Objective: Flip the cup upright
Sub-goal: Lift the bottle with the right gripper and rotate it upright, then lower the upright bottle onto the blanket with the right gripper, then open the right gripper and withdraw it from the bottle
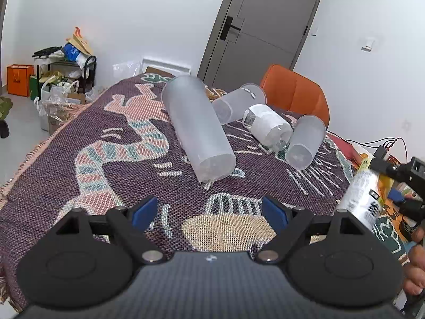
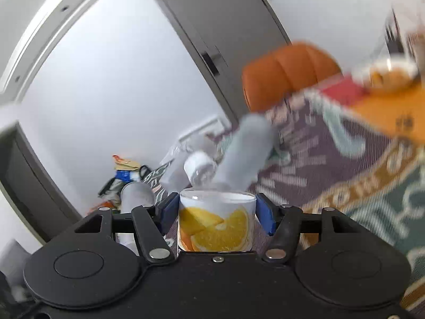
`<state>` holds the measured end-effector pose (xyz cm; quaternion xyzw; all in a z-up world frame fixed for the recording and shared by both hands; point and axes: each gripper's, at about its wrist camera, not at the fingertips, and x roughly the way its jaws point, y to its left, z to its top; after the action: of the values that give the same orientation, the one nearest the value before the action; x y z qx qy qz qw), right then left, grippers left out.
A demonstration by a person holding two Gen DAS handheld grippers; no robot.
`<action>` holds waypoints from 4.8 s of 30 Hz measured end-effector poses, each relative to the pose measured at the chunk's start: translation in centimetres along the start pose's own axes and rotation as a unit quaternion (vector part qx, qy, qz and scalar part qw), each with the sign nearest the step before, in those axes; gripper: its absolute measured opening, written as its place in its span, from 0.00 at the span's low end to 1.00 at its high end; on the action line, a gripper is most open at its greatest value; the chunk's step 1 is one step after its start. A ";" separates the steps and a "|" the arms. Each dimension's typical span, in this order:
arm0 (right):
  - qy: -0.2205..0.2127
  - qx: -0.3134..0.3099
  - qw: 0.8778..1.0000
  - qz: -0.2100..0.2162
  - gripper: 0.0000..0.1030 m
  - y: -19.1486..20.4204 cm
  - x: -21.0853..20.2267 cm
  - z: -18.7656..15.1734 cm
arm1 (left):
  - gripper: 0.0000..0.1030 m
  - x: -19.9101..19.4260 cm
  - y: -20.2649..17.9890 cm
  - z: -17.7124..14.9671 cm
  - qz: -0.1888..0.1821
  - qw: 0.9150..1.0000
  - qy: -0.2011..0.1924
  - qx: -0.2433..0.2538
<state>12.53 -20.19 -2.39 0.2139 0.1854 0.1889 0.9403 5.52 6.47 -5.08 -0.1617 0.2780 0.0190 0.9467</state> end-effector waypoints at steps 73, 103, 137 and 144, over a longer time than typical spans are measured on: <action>0.072 -0.197 0.977 0.029 1.00 3.3 -10.0 -3.4 | 0.94 -8.9 -3.1 -3.5 -0.002 0.993 -0.026 0.115; 0.074 -0.213 0.974 0.026 1.00 3.6 -10.8 -3.9 | 0.94 -9.6 -2.8 -3.5 0.001 0.992 -0.020 0.121; 0.085 -0.211 0.973 0.023 1.00 3.5 -10.0 -4.2 | 0.94 -8.9 -3.2 -4.1 0.004 0.992 -0.001 0.122; 0.088 -0.213 0.973 0.023 1.00 3.7 -10.0 -4.4 | 0.94 -9.0 -3.2 -4.1 0.005 0.992 -0.002 0.123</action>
<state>1.08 -20.00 -1.64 -0.0044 0.2184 0.2638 0.9395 -3.78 2.64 -2.58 -0.0431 0.2768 -0.0105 0.9599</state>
